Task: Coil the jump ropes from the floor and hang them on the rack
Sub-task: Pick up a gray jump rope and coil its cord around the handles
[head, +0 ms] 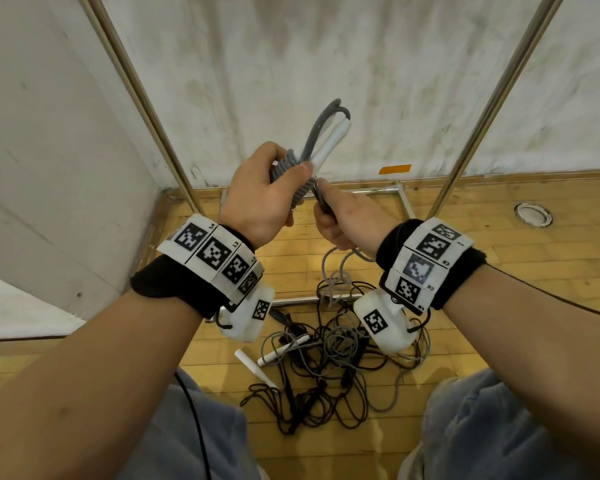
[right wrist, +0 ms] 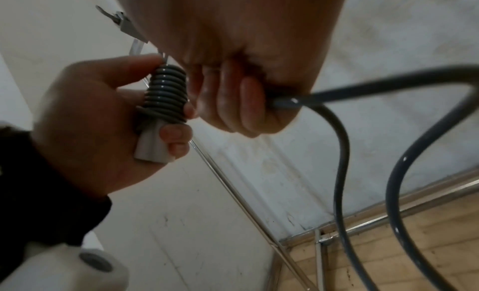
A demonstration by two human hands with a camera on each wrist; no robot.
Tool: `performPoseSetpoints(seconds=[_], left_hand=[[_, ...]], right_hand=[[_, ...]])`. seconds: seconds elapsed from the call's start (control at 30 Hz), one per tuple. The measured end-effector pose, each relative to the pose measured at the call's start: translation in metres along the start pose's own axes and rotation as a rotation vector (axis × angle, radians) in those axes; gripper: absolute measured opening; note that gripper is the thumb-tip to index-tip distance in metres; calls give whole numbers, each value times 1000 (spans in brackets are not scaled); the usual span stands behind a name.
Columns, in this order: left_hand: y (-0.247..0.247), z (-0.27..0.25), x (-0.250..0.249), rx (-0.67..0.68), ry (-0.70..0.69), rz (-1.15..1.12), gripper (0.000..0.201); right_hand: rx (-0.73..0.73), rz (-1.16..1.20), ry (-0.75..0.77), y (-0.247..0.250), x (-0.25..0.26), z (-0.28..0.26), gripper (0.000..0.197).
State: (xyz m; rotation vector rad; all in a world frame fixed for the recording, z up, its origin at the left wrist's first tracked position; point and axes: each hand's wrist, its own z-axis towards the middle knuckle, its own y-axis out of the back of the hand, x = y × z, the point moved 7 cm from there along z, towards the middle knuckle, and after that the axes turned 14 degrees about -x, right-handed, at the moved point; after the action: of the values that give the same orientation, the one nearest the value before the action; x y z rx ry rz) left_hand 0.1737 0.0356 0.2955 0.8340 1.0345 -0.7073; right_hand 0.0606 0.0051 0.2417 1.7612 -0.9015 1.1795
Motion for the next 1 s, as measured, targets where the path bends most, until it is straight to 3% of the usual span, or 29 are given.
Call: performPoseSetpoints(seconds=[0.17,0.37,0.57,0.73,0.83,1.0], left_hand=[[-2,5,5,-32,63,-69,15],[-3,11,2,-51,61,-112,13],[-3,10,4,-17,81,-80,18],[3,13,16,11,71,86,24],[10,18,21,0,8,233,24],[12,24,30,28,-117,523,27]], right_hand=[[9,89,-64,-3,1,-5,50],[-313,-297,408,15,30,-10,33],[-344,-437,371,33,16,1,51],[-345,-484,395,41,12,6,43],[-291,-545,446,38,18,6,27],[-283,-731,532,39,30,0,22]])
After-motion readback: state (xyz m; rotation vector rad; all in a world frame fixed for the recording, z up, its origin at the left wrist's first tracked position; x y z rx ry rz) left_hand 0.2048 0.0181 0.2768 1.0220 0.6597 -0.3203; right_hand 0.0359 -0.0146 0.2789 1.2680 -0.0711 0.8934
